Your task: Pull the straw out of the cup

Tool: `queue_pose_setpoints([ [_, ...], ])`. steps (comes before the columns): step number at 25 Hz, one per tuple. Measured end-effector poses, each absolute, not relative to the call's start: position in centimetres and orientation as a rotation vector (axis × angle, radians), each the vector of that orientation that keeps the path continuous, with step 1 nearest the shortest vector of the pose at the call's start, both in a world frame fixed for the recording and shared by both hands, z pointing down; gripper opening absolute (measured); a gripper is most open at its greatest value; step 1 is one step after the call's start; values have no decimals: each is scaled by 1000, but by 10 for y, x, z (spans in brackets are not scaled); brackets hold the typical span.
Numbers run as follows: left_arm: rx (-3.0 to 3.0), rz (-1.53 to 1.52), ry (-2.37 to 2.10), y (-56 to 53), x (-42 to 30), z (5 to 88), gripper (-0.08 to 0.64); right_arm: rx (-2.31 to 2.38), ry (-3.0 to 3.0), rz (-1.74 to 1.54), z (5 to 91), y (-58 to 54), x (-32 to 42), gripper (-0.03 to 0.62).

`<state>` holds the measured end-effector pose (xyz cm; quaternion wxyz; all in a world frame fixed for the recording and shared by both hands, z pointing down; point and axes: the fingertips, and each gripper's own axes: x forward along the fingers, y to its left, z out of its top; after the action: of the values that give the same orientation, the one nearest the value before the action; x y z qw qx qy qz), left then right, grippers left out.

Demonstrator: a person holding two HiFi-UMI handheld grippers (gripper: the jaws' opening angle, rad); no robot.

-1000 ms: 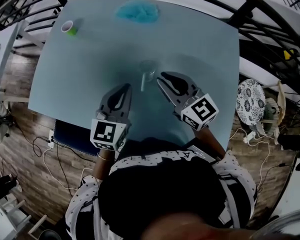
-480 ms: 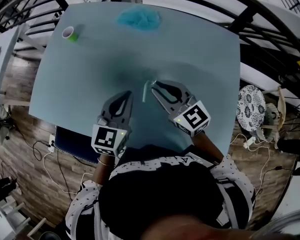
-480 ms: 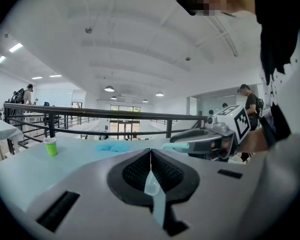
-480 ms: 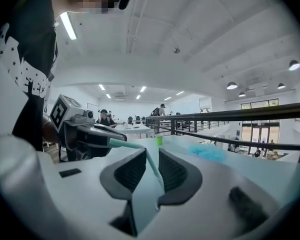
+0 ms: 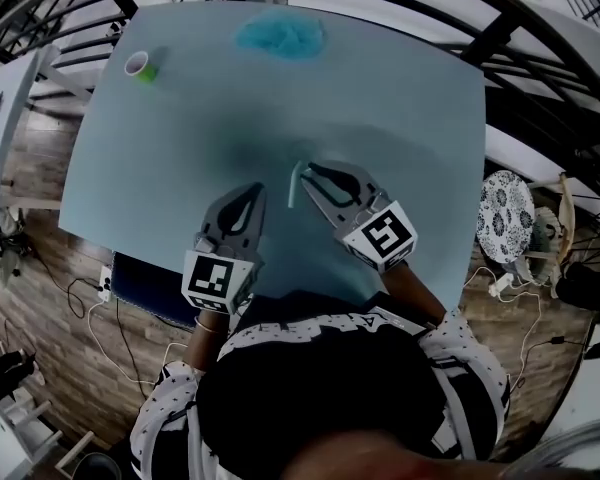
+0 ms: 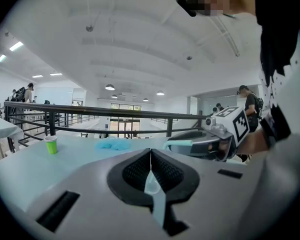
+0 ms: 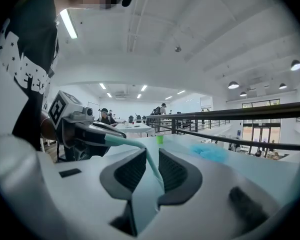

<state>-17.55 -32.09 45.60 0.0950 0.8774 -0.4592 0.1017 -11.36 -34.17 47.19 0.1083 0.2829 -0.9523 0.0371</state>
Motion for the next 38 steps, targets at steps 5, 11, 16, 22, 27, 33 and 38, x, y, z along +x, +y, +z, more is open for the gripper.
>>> queue_pose_setpoints([
  [5, 2590, 291, -1366, -323, -183, 456, 14, 831, -2809, 109, 472, -344, -121, 63],
  [11, 2567, 260, -1365, -321, -185, 459, 14, 819, -2775, 84, 485, -345, -121, 63],
  [16, 2558, 266, -1375, -319, -190, 459, 13, 804, -2772, 63, 485, -343, -127, 63],
  [22, 2548, 272, -1385, -316, -195, 457, 13, 789, -2763, 45, 482, -344, -133, 63],
  [27, 2546, 274, -1387, -313, -194, 456, 14, 776, -2769, 39, 482, -345, -137, 63],
  [33, 2538, 280, -1387, -316, -195, 458, 14, 751, -2748, -22, 484, -352, -142, 63],
  [38, 2525, 272, -1381, -318, -192, 461, 14, 746, -2730, -50, 489, -356, -142, 63],
])
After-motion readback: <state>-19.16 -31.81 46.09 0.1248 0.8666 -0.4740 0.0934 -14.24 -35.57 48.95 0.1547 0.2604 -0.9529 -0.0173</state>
